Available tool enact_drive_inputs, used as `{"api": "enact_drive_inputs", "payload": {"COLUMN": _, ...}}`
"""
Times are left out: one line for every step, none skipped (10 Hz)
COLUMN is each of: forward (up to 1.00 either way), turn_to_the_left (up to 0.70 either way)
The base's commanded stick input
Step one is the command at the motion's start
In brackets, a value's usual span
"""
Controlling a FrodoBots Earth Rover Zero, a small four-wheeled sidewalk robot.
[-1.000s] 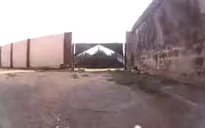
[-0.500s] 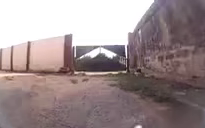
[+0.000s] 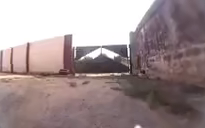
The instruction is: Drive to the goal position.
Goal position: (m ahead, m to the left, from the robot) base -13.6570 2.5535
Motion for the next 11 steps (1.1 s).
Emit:
{"api": "enact_drive_inputs", "payload": {"forward": 0.70, "turn_to_the_left": 0.32}}
{"api": "enact_drive_inputs", "payload": {"forward": 0.70, "turn_to_the_left": 0.21}}
{"api": "enact_drive_inputs", "payload": {"forward": 0.70, "turn_to_the_left": -0.16}}
{"api": "enact_drive_inputs", "payload": {"forward": 0.70, "turn_to_the_left": -0.24}}
{"api": "enact_drive_inputs", "payload": {"forward": 0.70, "turn_to_the_left": -0.33}}
{"api": "enact_drive_inputs", "payload": {"forward": 0.70, "turn_to_the_left": -0.34}}
{"api": "enact_drive_inputs", "payload": {"forward": 0.70, "turn_to_the_left": -0.32}}
{"api": "enact_drive_inputs", "payload": {"forward": 0.70, "turn_to_the_left": -0.27}}
{"api": "enact_drive_inputs", "payload": {"forward": 0.70, "turn_to_the_left": 0.01}}
{"api": "enact_drive_inputs", "payload": {"forward": 0.70, "turn_to_the_left": 0.03}}
{"api": "enact_drive_inputs", "payload": {"forward": 0.70, "turn_to_the_left": 0.00}}
